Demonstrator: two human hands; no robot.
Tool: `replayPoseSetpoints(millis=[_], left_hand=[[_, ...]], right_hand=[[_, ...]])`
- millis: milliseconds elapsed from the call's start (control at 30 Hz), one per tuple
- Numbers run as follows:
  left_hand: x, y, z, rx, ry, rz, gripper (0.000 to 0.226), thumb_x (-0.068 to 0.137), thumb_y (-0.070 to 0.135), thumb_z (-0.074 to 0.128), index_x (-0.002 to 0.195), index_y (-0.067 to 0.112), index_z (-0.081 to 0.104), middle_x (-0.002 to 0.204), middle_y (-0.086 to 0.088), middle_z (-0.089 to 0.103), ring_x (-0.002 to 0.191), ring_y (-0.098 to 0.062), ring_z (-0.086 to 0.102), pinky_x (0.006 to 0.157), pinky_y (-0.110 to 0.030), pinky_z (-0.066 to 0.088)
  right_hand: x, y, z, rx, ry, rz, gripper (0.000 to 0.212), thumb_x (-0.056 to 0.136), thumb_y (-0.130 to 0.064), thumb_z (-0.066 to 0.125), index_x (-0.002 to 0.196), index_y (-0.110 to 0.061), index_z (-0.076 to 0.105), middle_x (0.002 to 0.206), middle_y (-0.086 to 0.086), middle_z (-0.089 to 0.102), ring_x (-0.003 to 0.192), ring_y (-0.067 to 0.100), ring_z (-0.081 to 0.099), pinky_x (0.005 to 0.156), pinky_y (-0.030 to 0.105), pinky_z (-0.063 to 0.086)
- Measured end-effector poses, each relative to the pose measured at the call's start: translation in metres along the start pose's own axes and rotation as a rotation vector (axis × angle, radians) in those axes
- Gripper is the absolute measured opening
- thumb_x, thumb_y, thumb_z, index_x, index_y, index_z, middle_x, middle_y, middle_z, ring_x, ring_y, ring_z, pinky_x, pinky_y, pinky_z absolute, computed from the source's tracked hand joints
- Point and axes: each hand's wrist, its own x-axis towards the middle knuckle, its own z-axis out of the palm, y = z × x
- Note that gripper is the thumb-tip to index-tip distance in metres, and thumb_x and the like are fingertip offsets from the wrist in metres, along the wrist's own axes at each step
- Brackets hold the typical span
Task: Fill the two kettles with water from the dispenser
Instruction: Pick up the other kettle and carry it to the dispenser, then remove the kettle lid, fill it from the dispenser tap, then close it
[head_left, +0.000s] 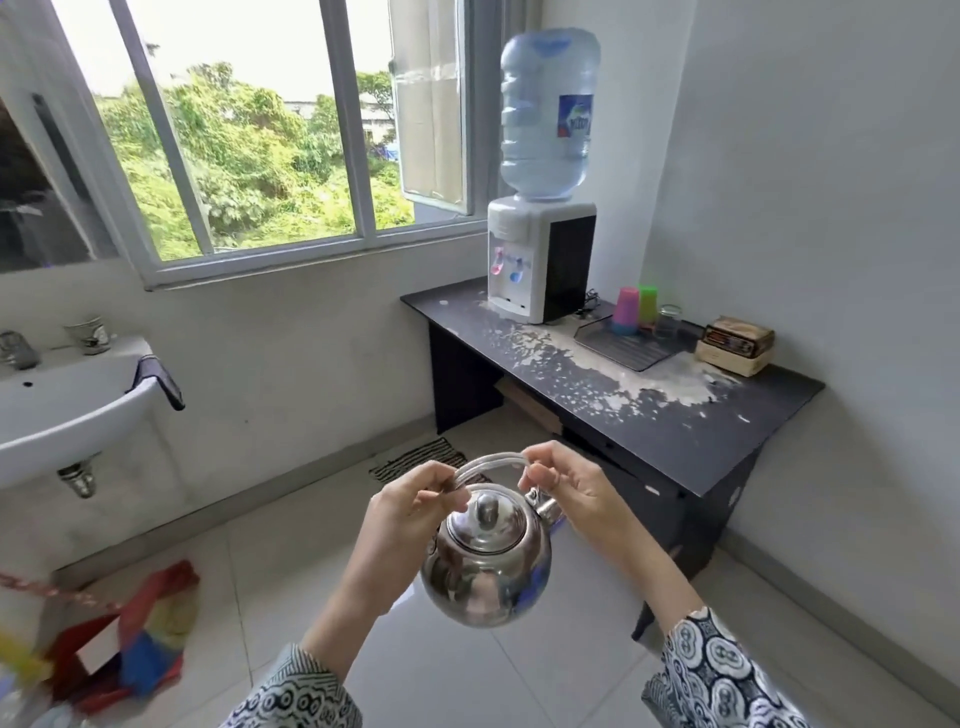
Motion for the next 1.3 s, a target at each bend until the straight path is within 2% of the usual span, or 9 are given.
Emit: replayPoseSetpoints(millis=[167,267,333,533,633,733,933,1167,1300], left_hand=[[0.107,-0.042,-0.024,-0.013,0.046,-0.017,0.015,0.078,0.009,0.069,0.070,0.020,0.063,0.062,0.010,0.060,0.058,-0.002,0.050,0.056,-0.007,0.038],[0.170,-0.063,-0.040,-0.002,0.010,0.006,0.018,0.079,0.011,0.068,0.068,0.024,0.062,0.059,0.010,0.060,0.054,-0.001,0.047,0.055,-0.008,0.037],[0.216,-0.079,-0.051,-0.014,-0.001,0.012,0.019,0.079,0.010,0.068,0.068,0.024,0.063,0.058,0.010,0.061,0.053,0.000,0.047,0.054,-0.007,0.037],[0.357,-0.122,-0.088,-0.024,-0.064,-0.007,0.016,0.078,0.008,0.068,0.070,0.020,0.062,0.060,0.009,0.059,0.055,0.000,0.046,0.053,-0.008,0.036],[0.426,-0.142,-0.105,0.017,-0.056,0.010,0.016,0.079,0.010,0.069,0.070,0.022,0.063,0.060,0.008,0.059,0.052,0.002,0.045,0.051,-0.006,0.034],[0.486,-0.160,-0.111,0.023,-0.033,0.008,0.012,0.080,0.012,0.069,0.072,0.020,0.063,0.063,0.003,0.062,0.052,0.002,0.047,0.052,-0.006,0.036],[0.609,-0.196,-0.102,-0.027,0.026,-0.014,0.017,0.079,0.010,0.070,0.071,0.023,0.064,0.062,0.013,0.063,0.056,-0.002,0.050,0.055,-0.008,0.038],[0.751,-0.228,-0.055,-0.034,-0.026,0.014,0.016,0.078,0.011,0.070,0.070,0.024,0.064,0.062,0.016,0.064,0.055,0.005,0.053,0.055,-0.005,0.039],[0.818,-0.249,-0.023,-0.015,-0.072,0.003,0.020,0.077,0.007,0.072,0.068,0.023,0.063,0.060,0.016,0.064,0.054,0.007,0.053,0.055,-0.005,0.039]], right_hand=[[0.108,0.045,0.011,0.018,-0.023,0.076,0.013,0.085,-0.033,0.057,0.098,-0.032,0.056,0.097,-0.001,0.064,0.085,-0.003,0.059,0.077,0.018,0.048],[0.170,0.072,0.018,0.005,-0.005,0.096,0.021,0.090,-0.014,0.056,0.099,-0.033,0.054,0.097,-0.007,0.063,0.087,-0.006,0.059,0.077,0.019,0.048],[0.212,0.084,0.023,0.003,0.044,0.079,0.022,0.090,-0.013,0.056,0.099,-0.033,0.054,0.095,-0.006,0.064,0.086,-0.004,0.060,0.076,0.017,0.049],[0.330,0.119,0.052,0.048,0.448,-0.007,0.021,0.085,-0.009,0.062,0.096,-0.025,0.054,0.097,-0.005,0.062,0.094,0.009,0.062,0.080,0.017,0.050],[0.384,0.143,0.067,-0.014,0.604,-0.065,0.022,0.085,-0.006,0.060,0.090,-0.025,0.052,0.090,-0.006,0.059,0.087,0.015,0.061,0.078,0.019,0.051],[0.428,0.168,0.071,-0.141,0.581,-0.058,0.028,0.087,-0.004,0.058,0.087,-0.032,0.053,0.087,-0.010,0.059,0.080,0.012,0.060,0.076,0.019,0.050],[0.528,0.219,0.052,-0.182,0.464,0.007,0.026,0.088,-0.008,0.055,0.099,-0.031,0.058,0.102,-0.014,0.063,0.102,0.011,0.059,0.088,0.019,0.046],[0.673,0.286,0.001,-0.234,0.355,0.066,0.028,0.089,-0.014,0.056,0.114,-0.028,0.054,0.116,-0.017,0.058,0.113,-0.007,0.050,0.096,0.005,0.034],[0.729,0.330,-0.028,-0.250,0.369,0.145,0.036,0.087,-0.013,0.060,0.118,-0.030,0.050,0.124,-0.015,0.052,0.116,-0.006,0.044,0.094,-0.003,0.024]])
